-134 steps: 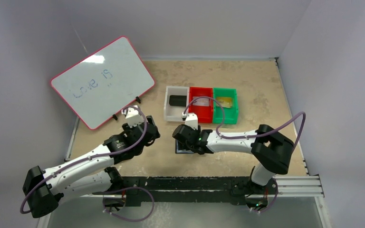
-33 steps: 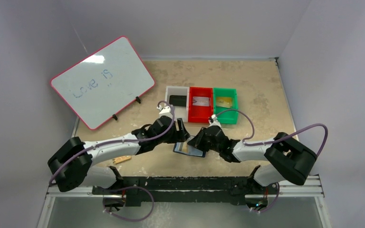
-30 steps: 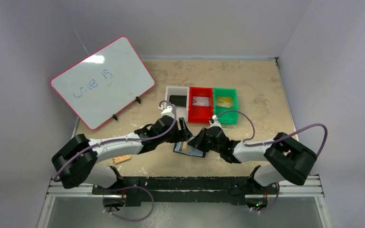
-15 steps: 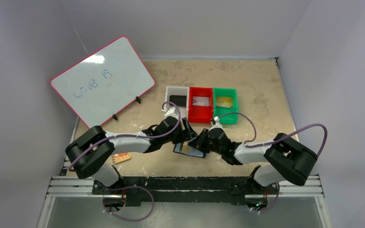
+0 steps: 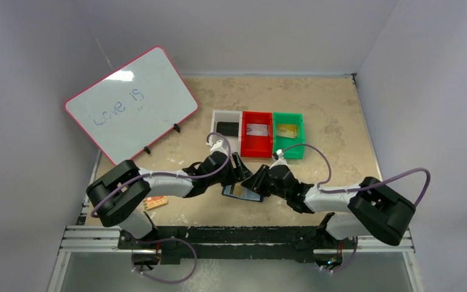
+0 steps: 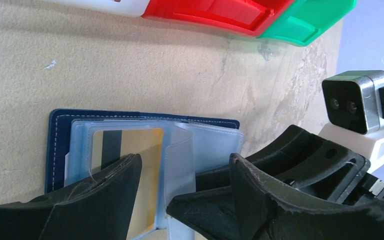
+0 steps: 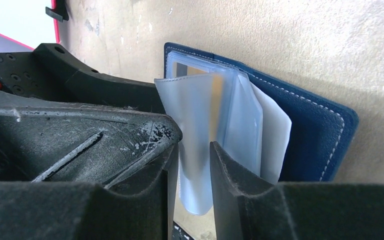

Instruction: Take the credit cards out of the card holder

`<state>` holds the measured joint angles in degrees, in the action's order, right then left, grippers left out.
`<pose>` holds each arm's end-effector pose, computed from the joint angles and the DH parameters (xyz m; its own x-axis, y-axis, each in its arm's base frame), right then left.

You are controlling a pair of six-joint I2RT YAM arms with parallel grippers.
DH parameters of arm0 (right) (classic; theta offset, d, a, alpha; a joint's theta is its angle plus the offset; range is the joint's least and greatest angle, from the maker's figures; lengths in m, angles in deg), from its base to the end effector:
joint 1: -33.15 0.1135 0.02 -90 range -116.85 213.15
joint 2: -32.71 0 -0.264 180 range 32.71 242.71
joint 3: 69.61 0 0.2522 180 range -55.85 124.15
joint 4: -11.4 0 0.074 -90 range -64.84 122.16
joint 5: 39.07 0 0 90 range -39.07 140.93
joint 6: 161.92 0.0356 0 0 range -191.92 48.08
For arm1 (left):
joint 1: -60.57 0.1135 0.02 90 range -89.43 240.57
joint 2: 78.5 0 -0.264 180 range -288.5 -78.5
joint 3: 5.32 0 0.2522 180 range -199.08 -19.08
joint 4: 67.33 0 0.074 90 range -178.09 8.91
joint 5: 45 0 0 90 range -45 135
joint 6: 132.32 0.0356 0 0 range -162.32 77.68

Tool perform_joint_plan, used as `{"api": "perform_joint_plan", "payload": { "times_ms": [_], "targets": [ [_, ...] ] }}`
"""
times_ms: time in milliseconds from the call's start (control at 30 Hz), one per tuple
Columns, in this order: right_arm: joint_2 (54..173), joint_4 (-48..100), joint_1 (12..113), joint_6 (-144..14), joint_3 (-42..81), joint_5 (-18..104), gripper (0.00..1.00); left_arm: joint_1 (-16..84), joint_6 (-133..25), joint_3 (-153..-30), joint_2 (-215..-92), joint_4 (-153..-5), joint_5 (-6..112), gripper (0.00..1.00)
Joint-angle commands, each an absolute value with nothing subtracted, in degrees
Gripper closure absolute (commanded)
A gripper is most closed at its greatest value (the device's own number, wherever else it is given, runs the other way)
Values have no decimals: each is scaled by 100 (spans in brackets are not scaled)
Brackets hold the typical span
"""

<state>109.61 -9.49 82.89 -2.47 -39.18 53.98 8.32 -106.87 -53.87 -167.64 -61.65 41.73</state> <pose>0.1518 0.1763 0.1405 -0.7825 0.5229 -0.3381 0.0047 0.5479 0.8365 0.1837 -0.2339 0.1507 -0.8375 -0.3909 -0.3819 0.0106 0.6871 -0.7264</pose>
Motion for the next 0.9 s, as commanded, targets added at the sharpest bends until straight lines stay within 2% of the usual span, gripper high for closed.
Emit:
{"api": "perform_joint_plan", "payload": {
  "times_ms": [0, 100, 233, 333, 633, 867],
  "targets": [
    [10492, -625, 8261, -240, -3933, 5619, 66, 692, -10682, -5420, -16794, -5957, 4315, 36],
    [10068, -190, 8262, -254, -3932, 5785, 64, 619, -10595, -5536, -16728, -6045, 4307, 37],
    [9396, 453, 8263, -236, -3990, 6099, 53, 442, -10456, -5764, -16725, -6204, 4272, 39],
    [8860, 1227, 8256, -121, -4050, 6372, 52, 267, -10462, -5886, -16839, -6148, 4278, 40],
    [6864, 3211, 8260, 201, -4037, 7190, 56, -73, -10540, -6158, -17300, -6012, 4302, 44],
    [6241, 3357, 8263, 55, -4020, 7197, 63, -78, -10601, -6171, -17615, -6172, 4259, 46]
  ]
}}
